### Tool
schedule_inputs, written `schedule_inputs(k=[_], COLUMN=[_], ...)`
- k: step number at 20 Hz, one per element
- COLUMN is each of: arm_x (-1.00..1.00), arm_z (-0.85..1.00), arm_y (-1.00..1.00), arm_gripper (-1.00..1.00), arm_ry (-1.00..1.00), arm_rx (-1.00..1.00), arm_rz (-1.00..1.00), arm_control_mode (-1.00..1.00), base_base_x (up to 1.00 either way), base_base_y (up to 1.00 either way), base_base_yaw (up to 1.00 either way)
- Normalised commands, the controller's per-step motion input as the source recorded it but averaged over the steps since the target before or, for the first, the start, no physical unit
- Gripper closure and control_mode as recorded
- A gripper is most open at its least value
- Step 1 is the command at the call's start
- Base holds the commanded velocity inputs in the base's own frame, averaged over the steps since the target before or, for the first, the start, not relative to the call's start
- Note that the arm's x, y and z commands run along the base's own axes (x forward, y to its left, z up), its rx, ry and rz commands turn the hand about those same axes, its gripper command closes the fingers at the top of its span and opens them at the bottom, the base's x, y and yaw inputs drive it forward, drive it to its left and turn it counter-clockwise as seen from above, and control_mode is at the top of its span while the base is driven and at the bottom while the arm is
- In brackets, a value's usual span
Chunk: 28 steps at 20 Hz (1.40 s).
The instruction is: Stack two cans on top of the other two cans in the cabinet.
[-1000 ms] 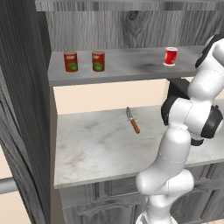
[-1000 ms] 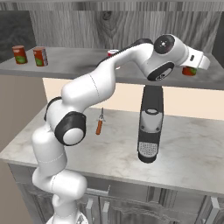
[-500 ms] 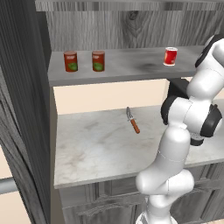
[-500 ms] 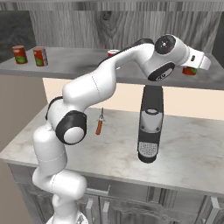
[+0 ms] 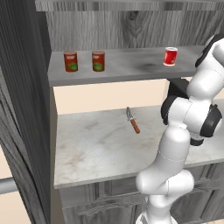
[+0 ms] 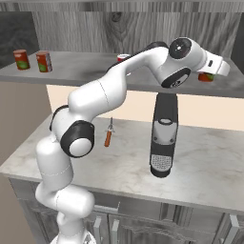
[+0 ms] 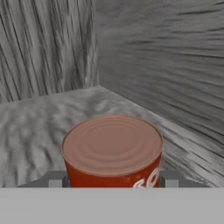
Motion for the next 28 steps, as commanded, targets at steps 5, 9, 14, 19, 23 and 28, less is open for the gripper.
schedule_inputs(k=[5, 9, 14, 19, 23, 28], arm_x=[0.00, 0.00, 0.00, -0.09, -0.04, -0.06], arm_z=[0.00, 0.00, -0.01, 0.00, 0.00, 0.00], arm_y=[0.00, 0.00, 0.11, 0.07, 0.11, 0.02], arm_gripper=[1.00, 1.00, 1.00, 1.00, 1.00, 1.00], arm_ry=[0.00, 0.00, 0.00, 0.00, 0.00, 0.00], arm_rx=[0.00, 0.00, 0.00, 0.00, 0.00, 0.00], arm_rz=[0.00, 0.00, 0.00, 0.00, 0.00, 0.00], arm_control_mode=[-1.00, -1.00, -1.00, -1.00, -1.00, -1.00], base_base_x=[0.00, 0.00, 0.00, 0.00, 0.00, 0.00], base_base_y=[0.00, 0.00, 0.00, 0.00, 0.00, 0.00], base_base_yaw=[0.00, 0.00, 0.00, 0.00, 0.00, 0.00])
